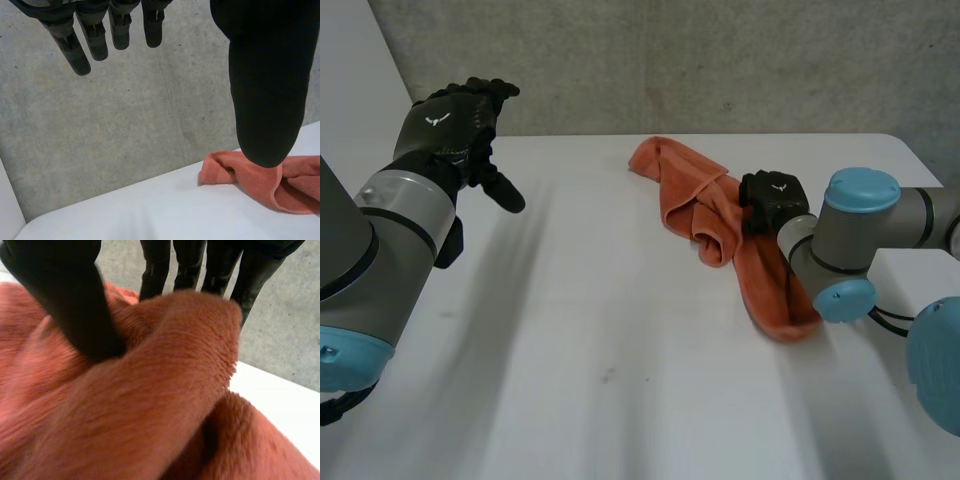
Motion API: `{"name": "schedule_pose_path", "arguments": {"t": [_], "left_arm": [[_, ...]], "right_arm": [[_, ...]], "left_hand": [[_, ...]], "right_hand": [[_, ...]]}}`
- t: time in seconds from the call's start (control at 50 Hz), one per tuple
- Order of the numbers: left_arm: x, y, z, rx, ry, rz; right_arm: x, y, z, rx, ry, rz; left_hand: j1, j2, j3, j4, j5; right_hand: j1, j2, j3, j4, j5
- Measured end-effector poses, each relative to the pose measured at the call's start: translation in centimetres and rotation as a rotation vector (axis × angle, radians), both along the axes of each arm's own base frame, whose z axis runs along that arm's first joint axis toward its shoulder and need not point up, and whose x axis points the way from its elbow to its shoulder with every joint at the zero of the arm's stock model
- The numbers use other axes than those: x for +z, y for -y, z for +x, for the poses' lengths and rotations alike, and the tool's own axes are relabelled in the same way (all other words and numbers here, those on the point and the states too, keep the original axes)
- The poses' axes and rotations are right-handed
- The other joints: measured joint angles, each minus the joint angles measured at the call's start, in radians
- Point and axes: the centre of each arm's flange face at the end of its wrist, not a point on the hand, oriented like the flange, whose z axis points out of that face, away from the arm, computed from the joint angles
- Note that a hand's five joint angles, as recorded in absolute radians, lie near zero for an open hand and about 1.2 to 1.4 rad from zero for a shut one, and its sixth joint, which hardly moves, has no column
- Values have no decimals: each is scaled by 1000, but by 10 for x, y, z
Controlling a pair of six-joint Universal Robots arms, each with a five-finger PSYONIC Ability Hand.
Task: Fold the laundry
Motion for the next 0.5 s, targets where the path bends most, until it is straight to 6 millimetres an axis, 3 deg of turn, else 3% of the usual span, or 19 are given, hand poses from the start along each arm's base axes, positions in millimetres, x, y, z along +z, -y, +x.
{"name": "schedule_pose_path", "arguments": {"t": [0.08, 0.14, 0.16, 0.2, 0.22, 0.24, 0.26, 0.36, 0.46, 0.5], "left_arm": [[0, 0, 0, 0, 1, 2], [1, 0, 0, 1, -1, -1], [1, 0, 0, 1, -1, -1], [2, 0, 0, 1, -3, -6], [3, 0, 1, 2, -4, -8], [4, 0, 1, 2, -5, -10], [6, -1, 1, 3, -8, -16], [16, -3, 3, 7, -24, -43], [34, -5, 12, 29, -61, -99], [38, -5, 15, 36, -73, -113]], "right_arm": [[16, 2, 4, 8, 12, -37], [76, -4, 9, 32, 56, -145], [76, -4, 9, 32, 56, -145], [114, -11, 10, 50, 85, -214], [144, -19, 10, 65, 107, -267], [158, -24, 10, 74, 118, -294], [198, -40, 10, 102, 149, -371], [289, -92, 4, 176, 228, -558], [355, -146, -8, 233, 318, -692], [365, -157, -10, 246, 338, -708]], "left_hand": [[0, 0, 0, 0, 0], [0, 0, 0, 0, 0], [0, 0, 0, 0, 0], [0, 0, 0, 0, 0], [0, 0, 0, 0, 0], [0, 0, 0, 0, 0], [0, 0, 0, 0, 0], [0, 0, 0, 0, 0], [0, 0, 0, 0, 0], [0, 0, 0, 0, 0]], "right_hand": [[51, 74, 68, 93, 91], [71, 111, 130, 153, 133], [71, 111, 130, 153, 133], [71, 114, 140, 155, 135], [71, 116, 145, 155, 140], [71, 116, 145, 155, 140], [71, 116, 145, 155, 140], [71, 116, 146, 155, 141], [71, 116, 148, 155, 141], [71, 116, 148, 155, 142]]}}
